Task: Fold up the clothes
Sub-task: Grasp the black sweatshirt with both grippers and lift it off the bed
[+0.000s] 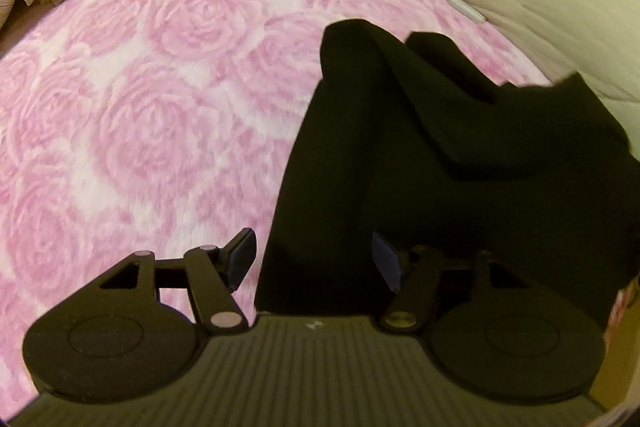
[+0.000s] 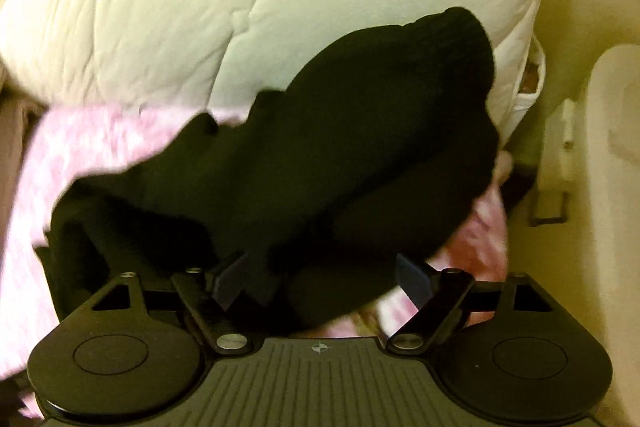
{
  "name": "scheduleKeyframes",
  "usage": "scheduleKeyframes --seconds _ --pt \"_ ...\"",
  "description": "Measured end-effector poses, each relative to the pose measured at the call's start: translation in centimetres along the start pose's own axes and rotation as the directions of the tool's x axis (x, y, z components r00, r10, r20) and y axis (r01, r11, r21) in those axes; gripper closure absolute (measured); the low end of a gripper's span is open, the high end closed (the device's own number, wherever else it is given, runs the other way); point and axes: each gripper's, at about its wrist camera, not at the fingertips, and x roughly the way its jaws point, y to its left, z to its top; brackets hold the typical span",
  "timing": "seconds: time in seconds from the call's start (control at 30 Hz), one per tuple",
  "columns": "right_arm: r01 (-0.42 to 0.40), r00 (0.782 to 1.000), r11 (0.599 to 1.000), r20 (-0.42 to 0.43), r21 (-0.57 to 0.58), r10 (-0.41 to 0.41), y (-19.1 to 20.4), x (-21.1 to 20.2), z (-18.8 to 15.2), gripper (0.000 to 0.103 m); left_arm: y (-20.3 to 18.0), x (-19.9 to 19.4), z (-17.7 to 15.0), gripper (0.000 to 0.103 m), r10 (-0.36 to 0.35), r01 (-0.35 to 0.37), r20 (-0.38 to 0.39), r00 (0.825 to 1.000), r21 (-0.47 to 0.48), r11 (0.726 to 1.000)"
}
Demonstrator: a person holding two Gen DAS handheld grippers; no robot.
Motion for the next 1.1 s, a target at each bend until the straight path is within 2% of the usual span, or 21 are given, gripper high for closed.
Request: scheduleKeyframes --seconds 0.13,0.23,0.27,0.3,0.37,0.4,0.5,0.57,0.7,0.8,0.87,0.93,1.0,1.1 --pt "0.012 1.0 0.997 -0.017 0.071 -0.011 -0.3 2.2 0.3 0.019 0.0 1.9 0.6 0.043 -0.038 0.039 0.005 0.999 -0.034 0.999" --pt "0.025 1.0 0.998 -0.002 0.055 -0.025 -0.2 2.9 0.3 0.02 0.0 2.7 0.8 0.044 -0.069 0.069 0.003 0.998 -0.039 0.997" --pt "0.03 1.0 0.999 0.006 0.035 -0.03 -0.2 2.8 0.2 0.03 0.0 2.9 0.9 0.05 -0.079 0.079 0.003 0.997 -0.041 0.996" --pt "0.035 0.999 0.999 0.015 0.014 -0.035 -0.1 2.7 0.1 0.057 0.0 3.2 1.0 0.057 -0.089 0.09 0.002 0.996 -0.043 0.995" --pt "0.019 1.0 1.0 0.023 -0.012 -0.019 0.0 1.8 0.0 0.098 -0.1 2.8 1.0 0.1 -0.134 0.134 0.011 0.991 -0.028 0.991" --pt "0.01 1.0 1.0 0.025 -0.024 -0.01 0.1 1.3 0.0 0.101 -0.1 2.6 1.0 0.101 -0.15 0.15 0.014 0.989 -0.017 0.989" --pt "-0.017 0.999 0.998 0.033 -0.061 0.019 0.3 -0.1 -0.1 0.102 0.0 0.9 0.7 0.102 -0.163 0.164 0.046 0.986 -0.016 0.986" --pt "-0.056 0.996 0.997 0.063 -0.057 0.06 0.0 -2.4 -0.1 0.102 0.6 -1.3 0.4 0.103 -0.194 0.198 0.085 0.977 -0.035 0.98" --pt "-0.144 0.981 0.986 0.115 -0.081 0.153 0.0 -8.2 -1.1 0.103 3.1 -7.8 -1.0 0.103 -0.256 0.275 0.19 0.948 -0.083 0.958" --pt "-0.227 0.96 0.964 0.133 -0.136 0.245 0.9 -12.5 -2.1 0.103 4.8 -13.8 -2.1 0.103 -0.266 0.306 0.268 0.926 -0.119 0.944" --pt "-0.271 0.943 0.945 0.146 -0.181 0.299 1.7 -15.5 -2.9 0.103 6.4 -17.5 -3.5 0.103 -0.255 0.313 0.32 0.913 -0.143 0.939" --pt "-0.302 0.926 0.927 0.161 -0.222 0.34 2.5 -18.1 -3.7 0.103 8.4 -21.4 -5.2 0.103 -0.213 0.297 0.379 0.9 -0.177 0.938" --pt "-0.357 0.9 0.9 0.168 -0.251 0.403 3.4 -20.7 -4.5 0.103 10.3 -24.9 -6.5 0.103 -0.158 0.278 0.437 0.886 -0.227 0.933" --pt "-0.436 0.848 0.837 0.161 -0.33 0.505 6.3 -23.4 -5.6 0.103 14.1 -29.8 -7.9 0.103 -0.071 0.245 0.529 0.846 -0.268 0.932"
